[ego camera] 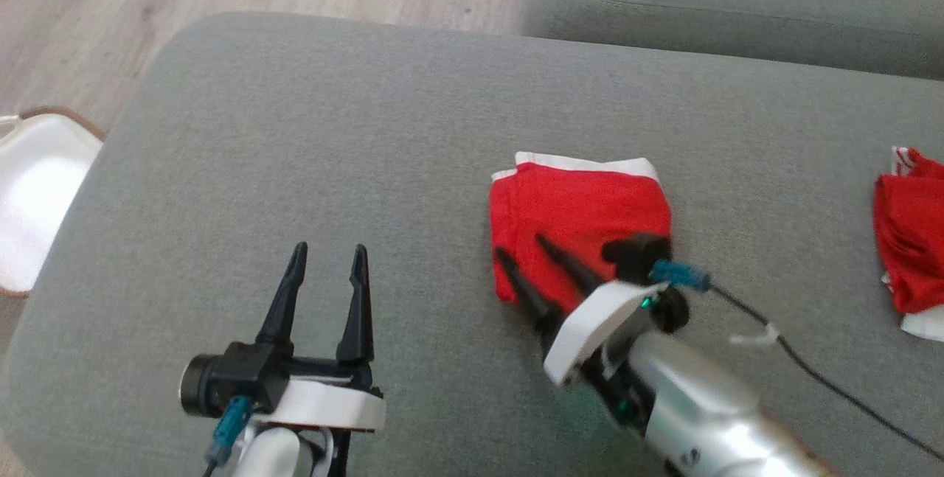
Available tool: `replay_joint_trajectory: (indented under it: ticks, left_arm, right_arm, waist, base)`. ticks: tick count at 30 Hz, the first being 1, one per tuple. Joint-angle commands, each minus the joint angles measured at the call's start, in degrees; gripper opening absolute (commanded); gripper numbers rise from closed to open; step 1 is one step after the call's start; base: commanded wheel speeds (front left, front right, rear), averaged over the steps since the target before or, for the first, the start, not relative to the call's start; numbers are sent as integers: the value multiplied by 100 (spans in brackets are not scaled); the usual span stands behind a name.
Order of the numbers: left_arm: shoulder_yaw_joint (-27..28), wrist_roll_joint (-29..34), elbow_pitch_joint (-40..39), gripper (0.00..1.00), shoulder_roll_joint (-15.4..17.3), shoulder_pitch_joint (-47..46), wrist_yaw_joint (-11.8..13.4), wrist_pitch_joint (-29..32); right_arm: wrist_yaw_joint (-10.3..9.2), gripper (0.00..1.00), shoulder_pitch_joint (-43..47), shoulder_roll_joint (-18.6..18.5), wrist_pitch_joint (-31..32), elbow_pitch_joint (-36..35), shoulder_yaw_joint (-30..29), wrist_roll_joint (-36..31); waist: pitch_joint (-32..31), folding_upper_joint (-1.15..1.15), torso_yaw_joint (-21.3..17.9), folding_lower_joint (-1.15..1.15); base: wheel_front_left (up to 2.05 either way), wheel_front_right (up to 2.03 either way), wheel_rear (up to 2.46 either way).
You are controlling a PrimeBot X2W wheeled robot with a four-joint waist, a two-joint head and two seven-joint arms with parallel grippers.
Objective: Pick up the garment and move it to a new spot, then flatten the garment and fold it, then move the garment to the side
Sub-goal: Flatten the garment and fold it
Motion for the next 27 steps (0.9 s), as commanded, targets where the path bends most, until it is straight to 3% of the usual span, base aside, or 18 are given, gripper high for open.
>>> replay_joint_trajectory:
  ticks: [1,5,7,10,11,16,21,27]
  left_arm:
    - [207,26,-264,100,14,-182,34,-30]
    - [282,-45,-409,100,14,-209,56,-30]
    - [351,-45,-434,100,14,-228,97,-30]
    - [450,-59,-487,100,14,-268,102,-30]
    - [450,-59,-487,100,14,-268,102,-30]
    - [592,-47,-585,100,14,-291,43,-30]
    - [687,-44,-705,100,14,-253,-23,-30]
    - [706,-50,-733,100,14,-193,-114,-30]
  right_arm:
    - [43,100,-380,68,-148,-57,-171,-131]
    - [43,100,-543,68,-245,60,-913,-550]
    - [43,100,-560,68,-250,-63,-1418,-1097]
    - [43,100,-320,67,-252,-375,-2226,-2014]
    - [43,100,-320,67,-252,-375,-2226,-2014]
    - [43,100,414,67,-253,-1107,-3319,-3100]
    - [43,100,1130,67,-254,-1871,-3972,-3528]
    - [43,100,1813,67,-254,-2616,-4406,-3449]
  waist:
    - [30,0,-109,0]
    - [49,0,-345,0]
    - [65,0,-487,0]
    - [76,0,-682,0]
    - [76,0,-682,0]
    - [57,0,-957,0]
    - [57,0,-1143,0]
    - [79,0,-1213,0]
  base:
    - [0,0,0]
    - [0,0,0]
    - [0,0,0]
    - [0,0,0]
    - [0,0,0]
    - [0,0,0]
    - [0,0,0]
    - [0,0,0]
